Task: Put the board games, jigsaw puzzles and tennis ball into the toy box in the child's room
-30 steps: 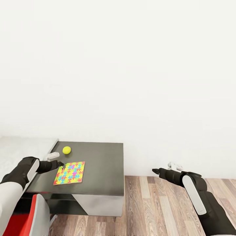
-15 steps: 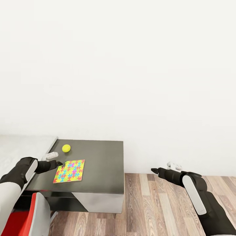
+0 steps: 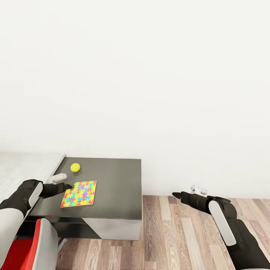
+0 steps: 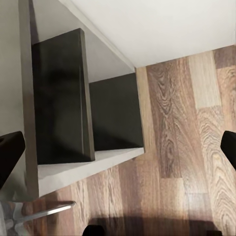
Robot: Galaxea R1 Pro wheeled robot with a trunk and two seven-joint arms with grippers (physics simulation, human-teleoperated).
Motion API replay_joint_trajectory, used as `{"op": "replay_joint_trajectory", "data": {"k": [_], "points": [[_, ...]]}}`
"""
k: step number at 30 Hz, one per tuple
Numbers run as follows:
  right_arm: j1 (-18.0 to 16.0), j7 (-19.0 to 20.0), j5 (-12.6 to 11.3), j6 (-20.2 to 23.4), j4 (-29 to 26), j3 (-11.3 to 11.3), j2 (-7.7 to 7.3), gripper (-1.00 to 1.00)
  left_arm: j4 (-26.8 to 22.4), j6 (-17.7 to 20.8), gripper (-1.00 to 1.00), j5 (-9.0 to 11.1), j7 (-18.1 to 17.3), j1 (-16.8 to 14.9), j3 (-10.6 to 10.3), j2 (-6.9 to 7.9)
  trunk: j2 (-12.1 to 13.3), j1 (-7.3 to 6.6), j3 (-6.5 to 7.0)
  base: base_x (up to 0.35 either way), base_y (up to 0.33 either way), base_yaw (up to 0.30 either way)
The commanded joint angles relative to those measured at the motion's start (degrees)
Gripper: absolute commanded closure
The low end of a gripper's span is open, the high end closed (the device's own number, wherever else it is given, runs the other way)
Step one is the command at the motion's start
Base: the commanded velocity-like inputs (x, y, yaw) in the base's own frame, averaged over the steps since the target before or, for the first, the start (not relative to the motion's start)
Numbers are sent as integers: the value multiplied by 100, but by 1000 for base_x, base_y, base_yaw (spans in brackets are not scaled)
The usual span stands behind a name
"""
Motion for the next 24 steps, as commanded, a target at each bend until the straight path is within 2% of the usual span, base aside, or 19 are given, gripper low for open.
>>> {"op": "replay_joint_trajectory", "data": {"k": [1, 4, 11, 16, 24], "points": [[-4, -24, -35, 24, -5, -3, 0, -100, -4, 41, -100, 5, -57, -6, 22, -4, -12, 3, -20, 0, 0, 0], [-4, -23, -32, 21, -7, -3, 0, -100, -7, 57, -100, 5, -328, -13, 22, -13, -12, 3, -49, 0, 0, 0], [-4, -22, -29, 19, -21, -1, 1, -100, -95, 92, -100, -38, -1216, -25, 5, -1, -12, 3, -115, 0, 0, 0], [-4, -22, -28, 17, -22, 4, 1, -100, -119, 96, -100, -56, -1422, -27, -11, 5, -12, 3, -162, 0, 0, 0], [-4, -22, -28, 13, -30, 5, 1, -100, -126, 90, -100, -65, -1458, -27, -19, 4, -12, 3, -237, 0, 0, 0]]}}
